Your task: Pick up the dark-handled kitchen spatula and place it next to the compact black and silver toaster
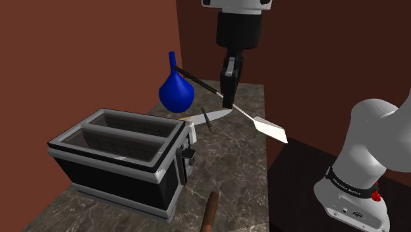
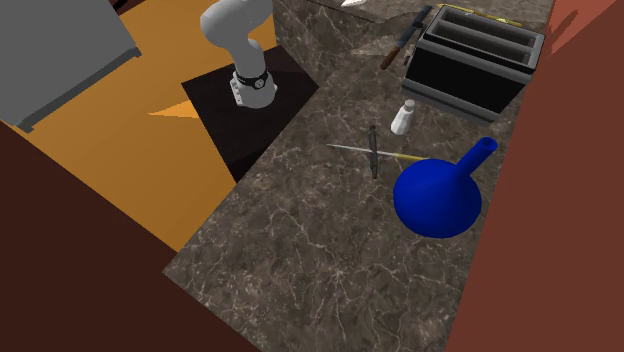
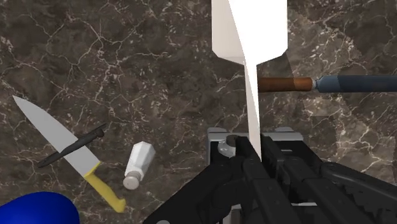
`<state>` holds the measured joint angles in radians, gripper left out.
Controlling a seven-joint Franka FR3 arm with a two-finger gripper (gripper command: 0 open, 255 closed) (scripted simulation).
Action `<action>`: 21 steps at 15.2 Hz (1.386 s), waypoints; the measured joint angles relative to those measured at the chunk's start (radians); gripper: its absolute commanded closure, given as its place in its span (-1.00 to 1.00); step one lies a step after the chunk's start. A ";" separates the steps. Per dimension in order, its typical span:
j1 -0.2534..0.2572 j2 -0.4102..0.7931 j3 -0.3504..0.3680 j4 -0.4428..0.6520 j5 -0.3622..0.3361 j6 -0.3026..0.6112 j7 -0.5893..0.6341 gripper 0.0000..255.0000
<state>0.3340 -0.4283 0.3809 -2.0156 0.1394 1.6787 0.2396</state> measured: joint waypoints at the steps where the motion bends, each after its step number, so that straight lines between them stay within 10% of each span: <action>1: 0.002 -0.001 0.005 -0.009 0.002 0.009 0.006 1.00; 21: 0.017 -0.008 0.037 -0.274 0.025 0.267 0.007 1.00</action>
<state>0.3511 -0.4360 0.4182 -2.2895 0.1647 1.9461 0.2467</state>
